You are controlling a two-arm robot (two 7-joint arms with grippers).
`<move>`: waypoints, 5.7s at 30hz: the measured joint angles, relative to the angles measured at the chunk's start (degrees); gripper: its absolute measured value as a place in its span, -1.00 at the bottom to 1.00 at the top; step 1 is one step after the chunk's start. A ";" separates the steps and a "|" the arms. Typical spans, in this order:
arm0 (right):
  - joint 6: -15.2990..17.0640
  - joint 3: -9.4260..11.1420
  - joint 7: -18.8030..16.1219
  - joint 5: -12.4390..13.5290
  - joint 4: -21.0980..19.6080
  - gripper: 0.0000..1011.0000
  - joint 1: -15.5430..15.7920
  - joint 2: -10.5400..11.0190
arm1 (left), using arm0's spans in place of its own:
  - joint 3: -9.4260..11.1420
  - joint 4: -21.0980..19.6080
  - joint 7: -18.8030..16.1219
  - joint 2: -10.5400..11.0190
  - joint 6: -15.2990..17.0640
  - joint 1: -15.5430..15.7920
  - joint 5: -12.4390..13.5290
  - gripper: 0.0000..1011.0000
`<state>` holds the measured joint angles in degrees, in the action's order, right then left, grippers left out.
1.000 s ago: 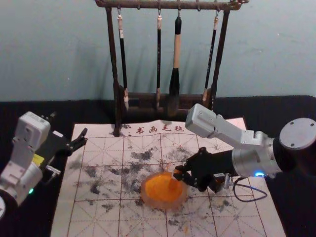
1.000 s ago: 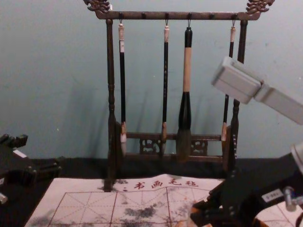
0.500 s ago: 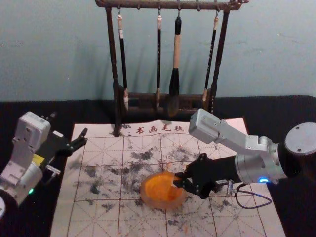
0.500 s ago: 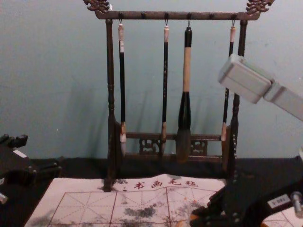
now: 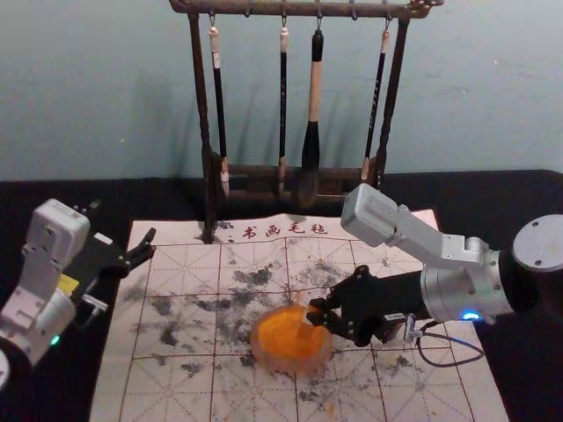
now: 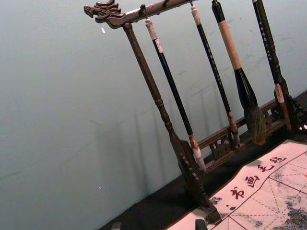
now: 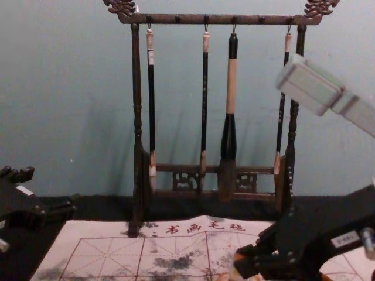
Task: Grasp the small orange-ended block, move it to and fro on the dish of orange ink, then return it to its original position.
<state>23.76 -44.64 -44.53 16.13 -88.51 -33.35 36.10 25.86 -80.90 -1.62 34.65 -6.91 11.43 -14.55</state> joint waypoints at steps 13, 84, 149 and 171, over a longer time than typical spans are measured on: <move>-0.12 3.81 1.65 3.08 -4.46 -0.83 2.59 4.87 | 0.00 0.00 0.00 0.00 0.00 0.00 0.00 0.98; 1.31 11.80 7.66 9.75 -2.85 -0.83 10.16 9.70 | 0.00 0.00 0.00 0.00 0.00 0.00 0.00 0.98; 2.77 8.90 6.28 8.19 -1.68 -0.83 8.90 8.69 | 0.00 0.00 0.00 0.00 0.00 0.00 0.00 0.98; 2.74 8.90 6.28 8.26 -1.64 0.38 8.90 8.69 | 0.00 0.00 0.00 0.00 0.00 0.00 0.00 0.98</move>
<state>26.50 -35.74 -38.26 24.38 -90.15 -24.45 44.79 25.86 -80.90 -1.62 34.64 -6.91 11.43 -14.55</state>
